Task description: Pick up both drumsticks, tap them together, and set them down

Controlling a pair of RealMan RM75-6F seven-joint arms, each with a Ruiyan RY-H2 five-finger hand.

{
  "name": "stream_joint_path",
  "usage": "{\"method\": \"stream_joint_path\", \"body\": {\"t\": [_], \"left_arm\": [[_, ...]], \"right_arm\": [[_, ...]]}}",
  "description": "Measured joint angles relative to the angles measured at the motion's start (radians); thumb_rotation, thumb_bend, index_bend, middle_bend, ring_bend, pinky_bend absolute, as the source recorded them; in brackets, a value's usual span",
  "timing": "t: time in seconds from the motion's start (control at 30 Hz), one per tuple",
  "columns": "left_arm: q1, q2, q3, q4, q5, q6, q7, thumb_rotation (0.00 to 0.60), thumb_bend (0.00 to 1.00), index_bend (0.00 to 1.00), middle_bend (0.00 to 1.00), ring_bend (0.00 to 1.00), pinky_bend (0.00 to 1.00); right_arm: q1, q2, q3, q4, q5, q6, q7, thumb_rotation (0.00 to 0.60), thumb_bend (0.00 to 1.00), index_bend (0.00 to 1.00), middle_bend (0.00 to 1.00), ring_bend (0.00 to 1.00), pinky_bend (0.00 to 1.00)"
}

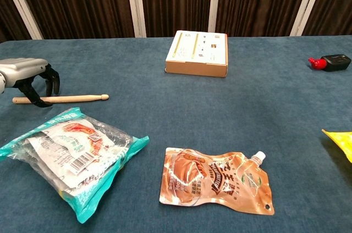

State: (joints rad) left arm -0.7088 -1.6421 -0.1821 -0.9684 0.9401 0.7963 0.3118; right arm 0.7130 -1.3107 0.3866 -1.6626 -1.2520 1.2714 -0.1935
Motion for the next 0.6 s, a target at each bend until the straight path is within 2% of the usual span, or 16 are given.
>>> {"method": "stream_joint_path", "body": {"t": [0.3,0.6], "left_arm": [[-0.002,-0.003,0.003,0.000,-0.033,-0.002,0.067,0.600,0.38,0.50,0.50,0.04,0.00],[-0.011,-0.004,0.008,-0.010,-0.093,-0.013,0.156,0.600,0.38,0.55,0.55,0.06,0.00]], "right_arm": [[-0.002,-0.003,-0.004,0.006,0.001,-0.001,0.004,0.600,0.39,0.68,0.66,0.36,0.00],[-0.005,-0.004,-0.007,0.014,-0.001,0.003,0.007,0.600,0.39,0.68,0.66,0.36,0.00]]}}
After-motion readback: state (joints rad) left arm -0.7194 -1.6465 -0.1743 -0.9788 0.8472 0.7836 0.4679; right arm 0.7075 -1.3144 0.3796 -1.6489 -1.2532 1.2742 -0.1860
